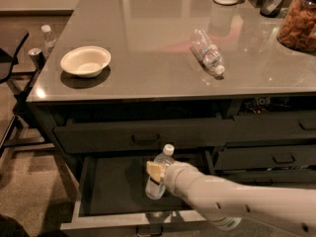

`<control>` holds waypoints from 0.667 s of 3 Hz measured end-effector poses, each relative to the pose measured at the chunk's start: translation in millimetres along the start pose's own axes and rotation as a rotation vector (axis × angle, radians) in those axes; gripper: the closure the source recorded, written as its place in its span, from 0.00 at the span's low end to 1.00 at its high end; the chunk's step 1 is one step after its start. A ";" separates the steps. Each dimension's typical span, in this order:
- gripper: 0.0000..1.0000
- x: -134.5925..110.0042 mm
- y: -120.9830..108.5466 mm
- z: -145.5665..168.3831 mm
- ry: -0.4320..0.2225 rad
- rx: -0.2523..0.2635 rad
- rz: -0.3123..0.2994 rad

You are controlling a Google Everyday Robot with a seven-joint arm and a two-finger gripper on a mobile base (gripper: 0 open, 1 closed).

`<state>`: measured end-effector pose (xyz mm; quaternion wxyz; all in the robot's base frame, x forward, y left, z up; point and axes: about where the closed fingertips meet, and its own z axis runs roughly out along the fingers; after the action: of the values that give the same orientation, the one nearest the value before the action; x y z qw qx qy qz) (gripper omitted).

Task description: Place blue plastic bottle into middle drawer

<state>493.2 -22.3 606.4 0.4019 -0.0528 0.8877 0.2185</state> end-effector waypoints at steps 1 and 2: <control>1.00 16.2 -3.4 25.4 -0.044 0.034 0.066; 1.00 3.6 -18.5 25.4 -0.102 0.086 0.072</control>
Offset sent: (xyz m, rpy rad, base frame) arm 0.0060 0.0094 -0.0258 0.0325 -0.0042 -0.0671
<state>513.4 -27.7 582.6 0.4406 0.0077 0.8758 0.1969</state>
